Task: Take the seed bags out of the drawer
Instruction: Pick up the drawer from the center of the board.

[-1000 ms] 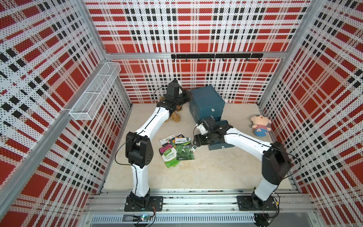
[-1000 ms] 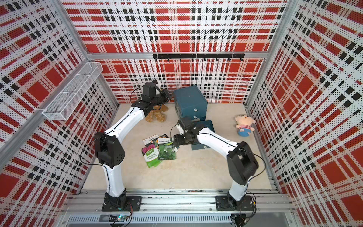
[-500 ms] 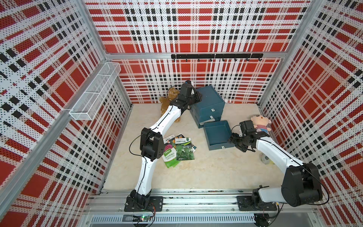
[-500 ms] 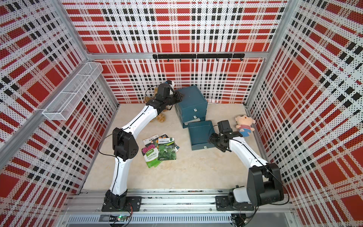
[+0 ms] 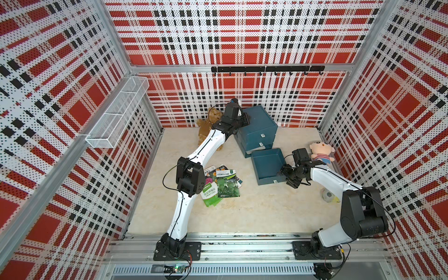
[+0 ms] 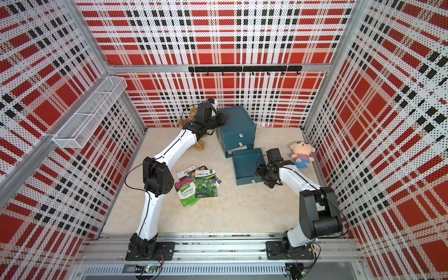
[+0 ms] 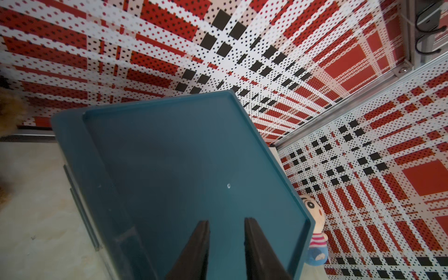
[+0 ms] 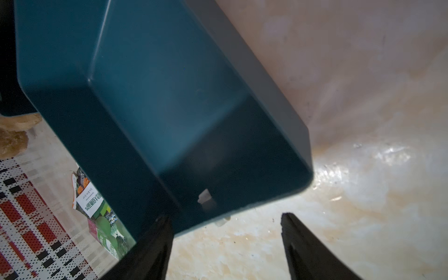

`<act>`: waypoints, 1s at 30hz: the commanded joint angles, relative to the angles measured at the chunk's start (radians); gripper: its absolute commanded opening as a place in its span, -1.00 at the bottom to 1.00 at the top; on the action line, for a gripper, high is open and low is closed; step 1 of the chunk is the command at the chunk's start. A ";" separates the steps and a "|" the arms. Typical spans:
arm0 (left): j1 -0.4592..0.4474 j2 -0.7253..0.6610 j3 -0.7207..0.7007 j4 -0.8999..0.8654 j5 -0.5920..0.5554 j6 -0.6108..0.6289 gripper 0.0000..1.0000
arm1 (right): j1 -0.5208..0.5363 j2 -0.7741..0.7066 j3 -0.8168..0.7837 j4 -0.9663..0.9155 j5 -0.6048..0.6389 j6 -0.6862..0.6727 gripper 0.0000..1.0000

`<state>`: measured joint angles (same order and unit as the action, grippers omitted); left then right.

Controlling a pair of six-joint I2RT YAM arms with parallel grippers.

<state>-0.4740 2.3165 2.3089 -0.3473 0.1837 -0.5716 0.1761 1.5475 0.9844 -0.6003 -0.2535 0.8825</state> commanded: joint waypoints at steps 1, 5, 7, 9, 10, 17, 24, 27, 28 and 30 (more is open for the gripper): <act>-0.008 0.042 0.033 0.002 0.019 0.017 -0.39 | 0.000 0.050 0.057 0.009 -0.008 -0.019 0.48; -0.012 0.057 0.037 0.003 0.030 0.018 -0.39 | -0.001 0.131 0.121 0.010 -0.018 -0.035 0.33; -0.012 0.062 0.035 0.002 0.038 0.018 -0.39 | 0.000 0.165 0.151 0.010 -0.018 -0.035 0.33; -0.012 0.066 0.030 0.003 0.046 0.016 -0.39 | 0.000 0.186 0.175 0.010 -0.018 -0.035 0.33; -0.012 0.065 0.027 0.002 0.049 0.016 -0.39 | 0.000 0.192 0.185 0.010 -0.018 -0.035 0.33; -0.011 0.067 0.015 0.003 0.057 0.012 -0.40 | -0.001 0.219 0.233 0.010 -0.018 -0.035 0.33; -0.008 0.069 0.005 0.003 0.069 0.006 -0.40 | -0.004 0.220 0.209 -0.017 -0.125 -0.097 -1.00; -0.009 0.072 -0.003 0.003 0.075 0.000 -0.39 | -0.003 0.205 0.212 -0.016 -0.114 -0.099 -1.00; -0.008 0.073 -0.005 0.002 0.077 -0.002 -0.40 | -0.003 0.197 0.215 -0.023 -0.105 -0.103 -1.00; -0.009 0.072 -0.009 0.002 0.079 -0.004 -0.40 | -0.007 0.197 0.226 -0.032 -0.108 -0.112 -1.00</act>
<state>-0.4774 2.3619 2.3226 -0.3260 0.2443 -0.5751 0.1741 1.7592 1.1973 -0.6483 -0.3641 0.8062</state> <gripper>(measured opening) 0.301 0.053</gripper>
